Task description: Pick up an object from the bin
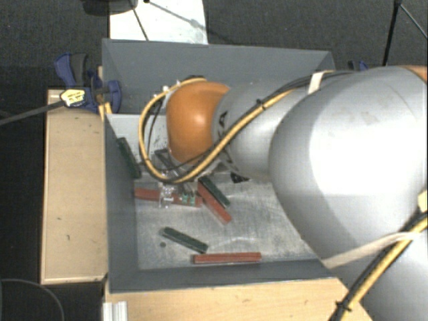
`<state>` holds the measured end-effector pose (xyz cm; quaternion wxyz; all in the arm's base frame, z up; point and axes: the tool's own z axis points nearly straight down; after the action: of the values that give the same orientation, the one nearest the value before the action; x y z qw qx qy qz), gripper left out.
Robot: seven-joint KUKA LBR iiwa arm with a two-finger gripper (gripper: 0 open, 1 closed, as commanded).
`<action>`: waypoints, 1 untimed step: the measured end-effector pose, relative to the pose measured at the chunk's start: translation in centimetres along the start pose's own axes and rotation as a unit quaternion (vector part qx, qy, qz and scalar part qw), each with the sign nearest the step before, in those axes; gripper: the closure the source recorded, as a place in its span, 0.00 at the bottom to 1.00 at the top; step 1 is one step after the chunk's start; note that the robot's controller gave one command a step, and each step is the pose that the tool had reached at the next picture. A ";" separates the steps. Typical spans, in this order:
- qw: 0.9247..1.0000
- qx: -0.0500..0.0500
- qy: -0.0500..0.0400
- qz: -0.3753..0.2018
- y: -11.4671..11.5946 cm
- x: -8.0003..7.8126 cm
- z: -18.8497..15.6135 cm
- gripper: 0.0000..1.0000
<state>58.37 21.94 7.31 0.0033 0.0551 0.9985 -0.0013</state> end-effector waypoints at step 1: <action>1.000 0.000 0.000 0.000 0.0 0.0 0.0 1.00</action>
Offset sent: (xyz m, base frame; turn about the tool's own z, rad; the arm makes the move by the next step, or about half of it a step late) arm -0.0001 0.0000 0.0255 0.0000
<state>58.37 21.94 7.31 0.0033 0.0551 0.9985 -0.0013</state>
